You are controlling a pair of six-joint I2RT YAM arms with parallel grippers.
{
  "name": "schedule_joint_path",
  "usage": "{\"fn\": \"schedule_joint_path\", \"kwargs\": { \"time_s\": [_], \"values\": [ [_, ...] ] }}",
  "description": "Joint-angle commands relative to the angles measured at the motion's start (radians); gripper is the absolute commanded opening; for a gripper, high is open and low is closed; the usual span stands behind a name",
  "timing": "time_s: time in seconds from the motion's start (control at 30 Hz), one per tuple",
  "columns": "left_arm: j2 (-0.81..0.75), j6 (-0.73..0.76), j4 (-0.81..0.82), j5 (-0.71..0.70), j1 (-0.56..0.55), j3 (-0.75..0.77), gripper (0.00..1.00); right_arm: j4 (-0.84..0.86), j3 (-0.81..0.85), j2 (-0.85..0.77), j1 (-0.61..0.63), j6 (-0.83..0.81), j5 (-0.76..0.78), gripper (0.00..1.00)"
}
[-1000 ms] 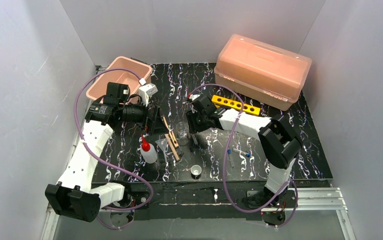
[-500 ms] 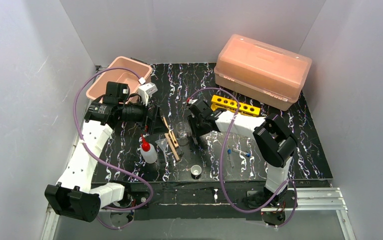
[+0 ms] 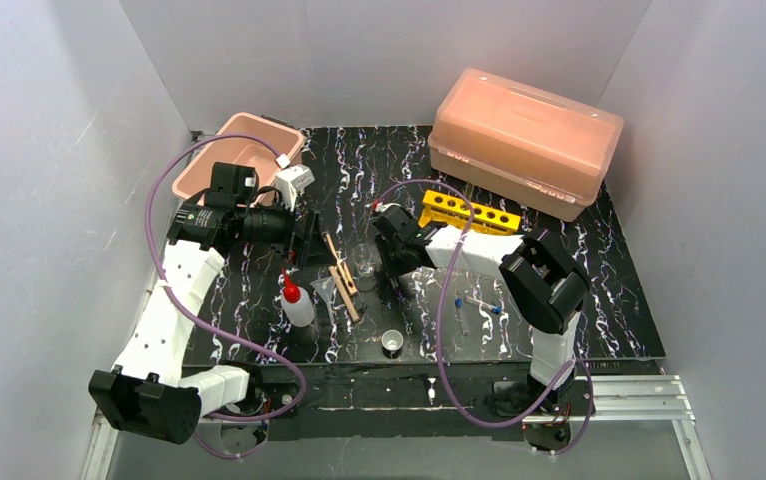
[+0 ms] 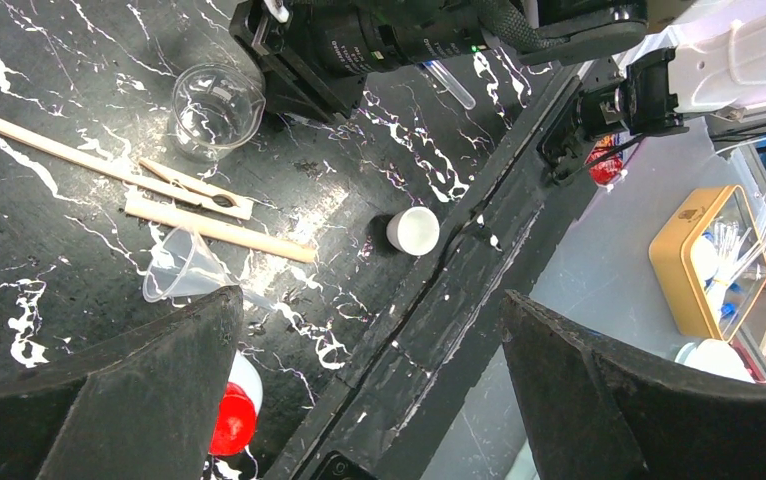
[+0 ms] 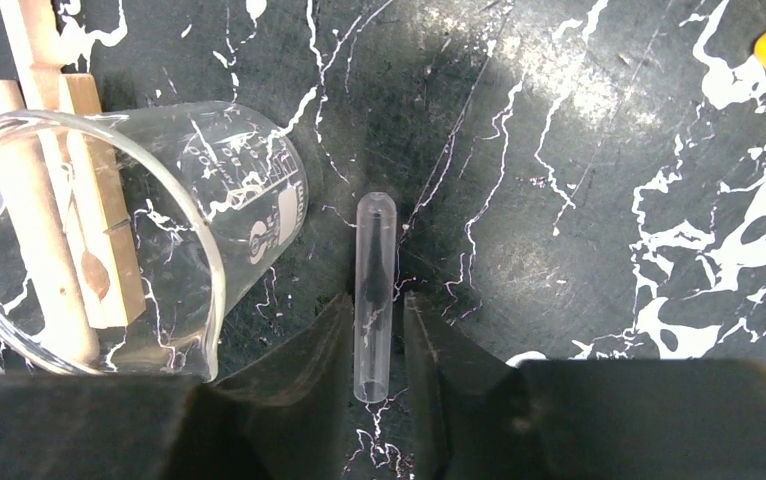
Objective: Organize the chemistry lab equipment
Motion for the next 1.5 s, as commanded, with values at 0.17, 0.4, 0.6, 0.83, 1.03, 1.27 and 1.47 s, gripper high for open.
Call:
{"fn": "schedule_joint_path", "kwargs": {
  "time_s": [0.17,0.4,0.6,0.83,1.03,1.27,1.47],
  "values": [
    [-0.016,0.017,-0.023,0.018,0.003,0.033,0.99,-0.02,-0.003,-0.013,0.0,0.009,0.077,0.08],
    [-0.052,-0.009,0.028,0.033,0.003,0.005,0.99,0.116,-0.071,-0.288,-0.018,-0.048,0.012,0.05],
    [-0.09,-0.104,0.14,0.09,0.003,-0.045,0.99,0.552,-0.309,-0.592,-0.016,-0.068,-0.153,0.06],
    [-0.095,-0.191,0.221,0.182,0.003,-0.067,0.99,0.742,-0.379,-0.707,0.024,-0.01,-0.227,0.06],
    [-0.136,-0.272,0.37,0.223,-0.006,-0.116,0.99,0.828,-0.359,-0.72,0.095,0.059,-0.185,0.05],
    [-0.165,-0.275,0.46,0.194,-0.032,-0.167,0.95,0.974,-0.32,-0.677,0.174,0.151,-0.112,0.05],
    [-0.19,-0.278,0.509,0.207,-0.044,-0.181,0.77,1.044,-0.277,-0.63,0.199,0.217,-0.133,0.06]
  ]
}}
